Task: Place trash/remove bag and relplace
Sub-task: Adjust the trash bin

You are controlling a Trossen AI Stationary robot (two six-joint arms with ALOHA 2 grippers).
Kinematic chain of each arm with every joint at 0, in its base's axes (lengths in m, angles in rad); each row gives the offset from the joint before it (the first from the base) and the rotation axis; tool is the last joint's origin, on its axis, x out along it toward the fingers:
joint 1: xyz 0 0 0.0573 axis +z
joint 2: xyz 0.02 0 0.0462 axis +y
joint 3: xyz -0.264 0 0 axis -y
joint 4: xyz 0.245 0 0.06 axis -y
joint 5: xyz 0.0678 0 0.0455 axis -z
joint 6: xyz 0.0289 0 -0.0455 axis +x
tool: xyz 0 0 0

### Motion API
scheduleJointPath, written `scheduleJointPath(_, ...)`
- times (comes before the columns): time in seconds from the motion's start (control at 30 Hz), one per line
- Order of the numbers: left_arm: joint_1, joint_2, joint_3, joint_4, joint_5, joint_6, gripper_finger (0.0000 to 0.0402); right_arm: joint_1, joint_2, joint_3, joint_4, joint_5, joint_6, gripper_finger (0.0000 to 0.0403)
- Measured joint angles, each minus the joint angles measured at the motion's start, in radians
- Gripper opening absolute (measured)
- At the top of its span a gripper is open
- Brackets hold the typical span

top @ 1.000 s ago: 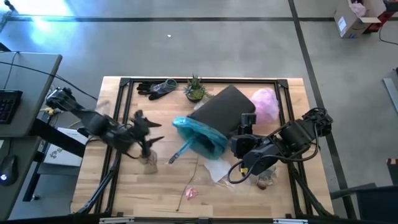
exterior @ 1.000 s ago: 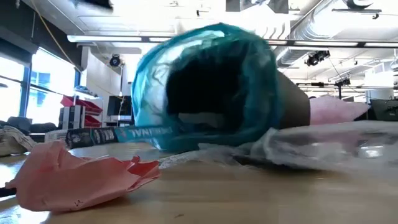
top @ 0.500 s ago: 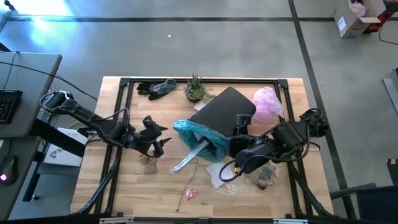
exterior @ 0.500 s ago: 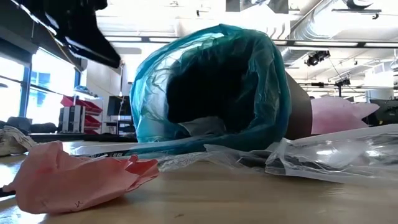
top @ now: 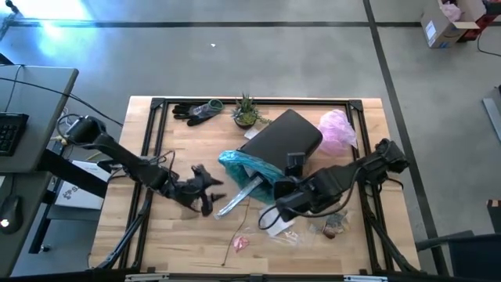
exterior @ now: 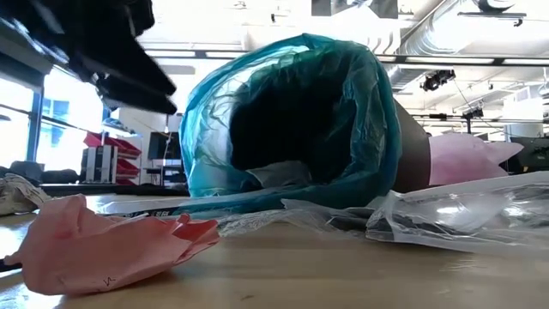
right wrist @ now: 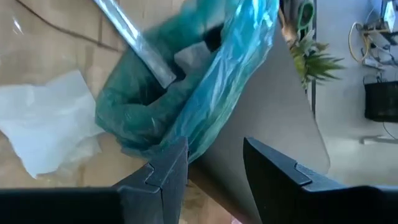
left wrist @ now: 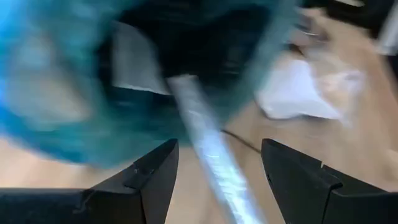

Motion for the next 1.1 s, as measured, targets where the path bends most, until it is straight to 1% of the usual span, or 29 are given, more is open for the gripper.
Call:
scheduleJointPath(0.1, -0.031, 0.075, -0.003, 0.04, 0.019, -0.056, 0.0213, -0.011, 0.0, -0.027, 0.012, 0.003, 0.0, 0.0142)
scheduleJointPath(0.2, -0.054, 0.155, 0.031, 0.025, 0.008, -0.13, 0.0213, -0.017, -0.001, -0.025, 0.022, 0.009, -0.001, 0.0142)
scheduleJointPath(0.27, -0.067, 0.216, 0.061, -0.014, -0.014, -0.16, 0.0213, -0.016, -0.006, -0.025, 0.028, 0.017, -0.011, 0.0142)
scheduleJointPath(0.33, -0.076, 0.28, 0.114, -0.049, -0.059, -0.184, 0.0213, -0.016, -0.014, -0.025, 0.032, 0.028, -0.018, 0.0142)
scheduleJointPath(0.4, -0.081, 0.34, 0.171, -0.125, -0.098, -0.214, 0.0213, -0.015, -0.019, -0.023, 0.038, 0.031, -0.027, 0.0142)
scheduleJointPath(0.47, -0.081, 0.404, 0.232, -0.202, -0.113, -0.237, 0.0213, -0.016, -0.022, -0.023, 0.041, 0.031, -0.028, 0.0142)
scheduleJointPath(0.57, -0.073, 0.492, 0.315, -0.313, -0.107, -0.26, 0.0213, -0.01, -0.028, -0.023, 0.05, 0.031, -0.034, 0.0142)
scheduleJointPath(0.63, -0.068, 0.55, 0.358, -0.363, -0.075, -0.27, 0.0213, -0.007, -0.03, -0.023, 0.059, 0.032, -0.043, 0.0142)
scheduleJointPath(0.7, -0.06, 0.593, 0.395, -0.392, -0.067, -0.279, 0.0213, -0.001, -0.032, -0.023, 0.064, 0.032, -0.05, 0.0142)
scheduleJointPath(0.8, -0.052, 0.644, 0.429, -0.394, -0.058, -0.278, 0.0206, 0.003, -0.036, -0.023, 0.084, 0.034, -0.054, 0.0142)
scheduleJointPath(0.87, -0.052, 0.668, 0.448, -0.412, -0.068, -0.267, 0.0186, 0.008, -0.038, -0.023, 0.084, 0.038, -0.053, 0.0142)
scheduleJointPath(0.9, -0.052, 0.674, 0.458, -0.424, -0.068, -0.264, 0.0167, 0.01, -0.039, -0.023, 0.086, 0.041, -0.053, 0.0142)
scheduleJointPath(0.97, -0.049, 0.678, 0.474, -0.446, -0.053, -0.251, 0.0111, 0.015, -0.039, -0.023, 0.088, 0.044, -0.053, 0.0142)
scheduleJointPath(1.03, -0.047, 0.674, 0.481, -0.447, -0.039, -0.205, 0.0039, 0.021, -0.039, -0.023, 0.088, 0.044, -0.054, 0.0142)
scheduleJointPath(1.07, -0.046, 0.675, 0.484, -0.451, -0.044, -0.183, 0.0021, 0.024, -0.039, -0.023, 0.088, 0.045, -0.054, 0.0142)
scheduleJointPath(1.1, -0.044, 0.675, 0.491, -0.459, -0.054, -0.166, 0.0015, 0.027, -0.039, -0.023, 0.088, 0.045, -0.054, 0.0142)
